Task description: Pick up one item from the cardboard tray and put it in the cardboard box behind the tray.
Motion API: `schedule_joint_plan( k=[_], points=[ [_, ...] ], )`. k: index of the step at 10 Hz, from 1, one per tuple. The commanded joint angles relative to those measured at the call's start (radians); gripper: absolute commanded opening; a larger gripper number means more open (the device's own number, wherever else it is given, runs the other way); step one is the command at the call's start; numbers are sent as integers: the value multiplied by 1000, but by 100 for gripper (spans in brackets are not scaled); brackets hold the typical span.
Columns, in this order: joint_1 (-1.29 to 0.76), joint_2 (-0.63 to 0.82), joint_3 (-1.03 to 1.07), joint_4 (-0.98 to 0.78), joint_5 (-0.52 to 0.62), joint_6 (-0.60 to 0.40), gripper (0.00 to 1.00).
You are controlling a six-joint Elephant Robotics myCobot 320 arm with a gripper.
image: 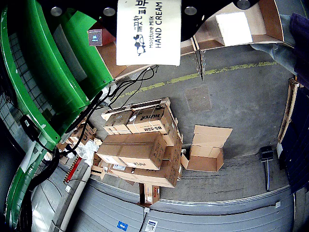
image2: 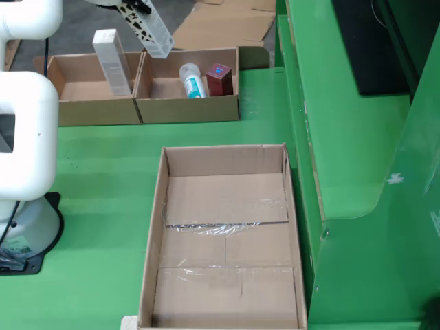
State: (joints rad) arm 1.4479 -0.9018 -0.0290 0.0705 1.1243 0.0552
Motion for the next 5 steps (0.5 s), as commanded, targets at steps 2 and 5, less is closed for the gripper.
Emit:
schedule_joint_plan(
  k=[2,5],
  points=[
    [7,34,29,16,-13,-7,0],
    [-31,18,29,-139,105,43,0]
  ],
)
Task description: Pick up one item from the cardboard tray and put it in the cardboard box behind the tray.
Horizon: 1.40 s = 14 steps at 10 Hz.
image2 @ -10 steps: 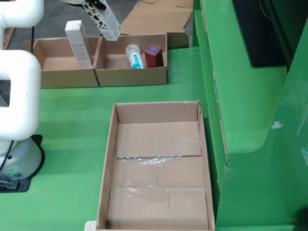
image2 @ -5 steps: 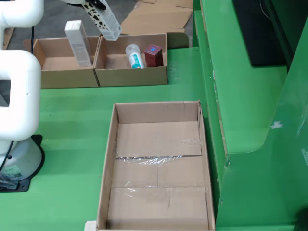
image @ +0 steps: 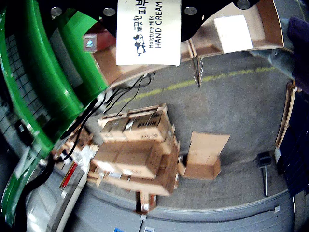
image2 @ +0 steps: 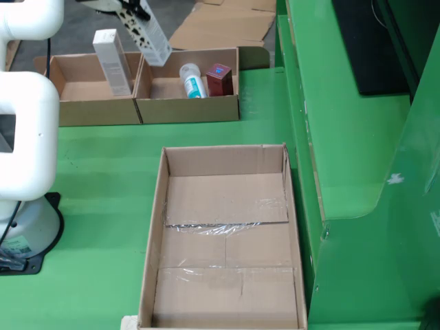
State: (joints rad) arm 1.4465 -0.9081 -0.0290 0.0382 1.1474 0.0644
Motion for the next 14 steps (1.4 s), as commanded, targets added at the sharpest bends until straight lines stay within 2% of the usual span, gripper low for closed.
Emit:
schedule_joint_plan(
  k=[1,4,14],
  points=[
    [-55,28,29,-211,150,58,0],
    [-83,27,29,-478,261,128,0],
    [-83,27,29,-478,261,128,0]
  ],
)
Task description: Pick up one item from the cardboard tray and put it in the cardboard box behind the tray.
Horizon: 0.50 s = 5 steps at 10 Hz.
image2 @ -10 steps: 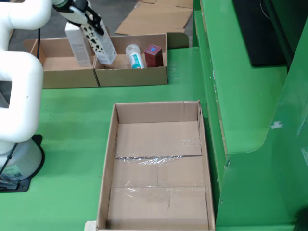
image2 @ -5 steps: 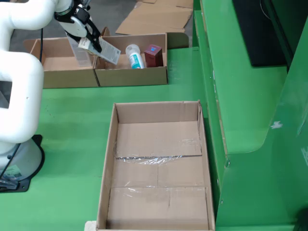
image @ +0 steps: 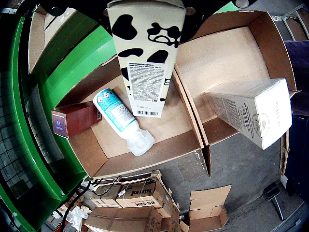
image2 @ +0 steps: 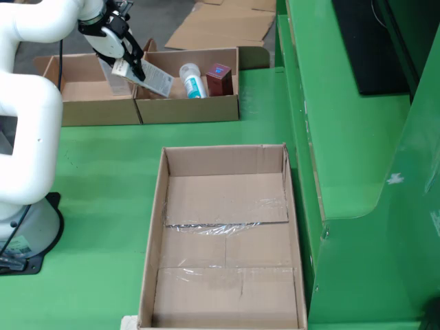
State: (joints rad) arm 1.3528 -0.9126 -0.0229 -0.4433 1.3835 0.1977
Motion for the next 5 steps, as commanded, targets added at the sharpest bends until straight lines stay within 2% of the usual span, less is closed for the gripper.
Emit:
schedule_joint_plan(
  k=[1,3,5],
  points=[
    [11,31,23,4,25,-5,0],
    [11,31,23,4,25,-5,0],
    [11,31,23,4,25,-5,20]
  ],
)
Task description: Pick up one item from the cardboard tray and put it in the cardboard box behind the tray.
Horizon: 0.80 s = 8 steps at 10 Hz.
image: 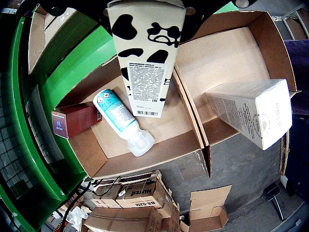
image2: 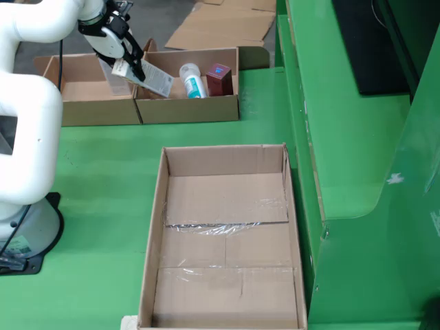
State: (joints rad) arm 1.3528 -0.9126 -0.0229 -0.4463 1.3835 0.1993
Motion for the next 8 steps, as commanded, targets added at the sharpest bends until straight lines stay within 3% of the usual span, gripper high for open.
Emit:
schedule_joint_plan(
  k=[1,8],
  points=[
    [11,31,23,7,25,-7,30],
    [11,31,23,7,25,-7,100]
  ],
)
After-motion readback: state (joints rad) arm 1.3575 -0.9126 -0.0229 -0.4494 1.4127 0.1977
